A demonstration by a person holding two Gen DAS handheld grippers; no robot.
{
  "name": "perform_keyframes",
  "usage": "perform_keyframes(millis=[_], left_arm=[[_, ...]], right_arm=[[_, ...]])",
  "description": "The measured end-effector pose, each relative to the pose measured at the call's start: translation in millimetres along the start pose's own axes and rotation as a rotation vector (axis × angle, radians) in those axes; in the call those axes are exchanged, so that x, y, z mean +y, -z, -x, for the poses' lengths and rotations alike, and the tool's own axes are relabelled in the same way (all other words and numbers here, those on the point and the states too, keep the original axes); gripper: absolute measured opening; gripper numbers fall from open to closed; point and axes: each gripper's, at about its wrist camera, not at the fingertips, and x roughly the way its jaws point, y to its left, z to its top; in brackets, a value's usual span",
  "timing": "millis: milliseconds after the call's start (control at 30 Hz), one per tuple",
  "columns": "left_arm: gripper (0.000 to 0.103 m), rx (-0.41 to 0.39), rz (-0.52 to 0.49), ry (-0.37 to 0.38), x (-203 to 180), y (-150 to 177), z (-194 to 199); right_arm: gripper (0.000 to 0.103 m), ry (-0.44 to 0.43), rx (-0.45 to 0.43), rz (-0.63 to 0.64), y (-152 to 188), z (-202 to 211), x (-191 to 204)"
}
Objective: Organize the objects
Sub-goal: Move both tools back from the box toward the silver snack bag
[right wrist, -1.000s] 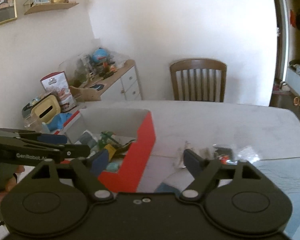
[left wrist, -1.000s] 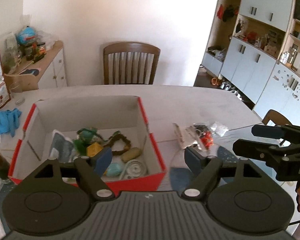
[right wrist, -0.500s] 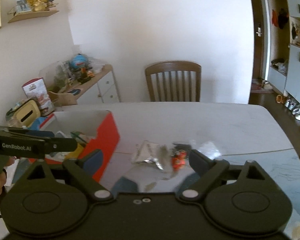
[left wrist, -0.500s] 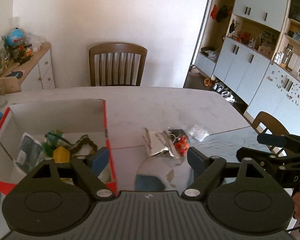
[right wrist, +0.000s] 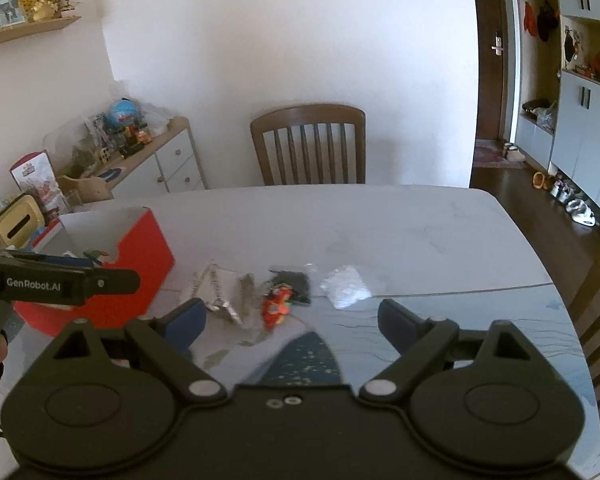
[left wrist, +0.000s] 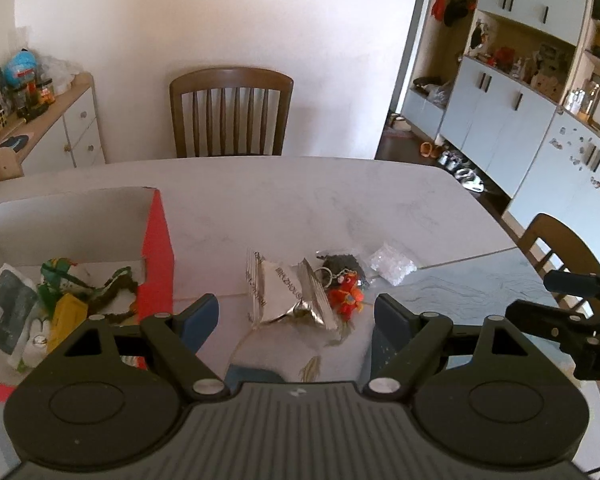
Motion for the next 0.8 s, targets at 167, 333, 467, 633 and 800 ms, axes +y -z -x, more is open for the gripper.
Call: perform_keyframes(millis=[167, 333, 467, 633, 800], left_arm=[[0.088, 0.011, 0.013, -0.033, -8, -1, -25], [0.099, 0.021, 0.016, -0.059, -14, -3, -49], [0.099, 0.017, -0.013, -0.086, -18, -4, -70], [0.099, 0.025, -0.011, -0.108, -16, -3, -95], [0.099, 0.046, -0.006, -0.129, -12, 0, -119]], right_arm=[[0.092, 0.0, 0.025, 0.008, -2, -20, -20], [0.092, -0.003, 0.047, 0.012, -3, -41, -35], [0.092, 0.003, 0.067, 0.023, -4, -65, -45], [0.092, 0.02, 0.095, 0.025, -6, -97, -57], [0.091, 0.033, 0.116, 0.035, -7, -129, -62]])
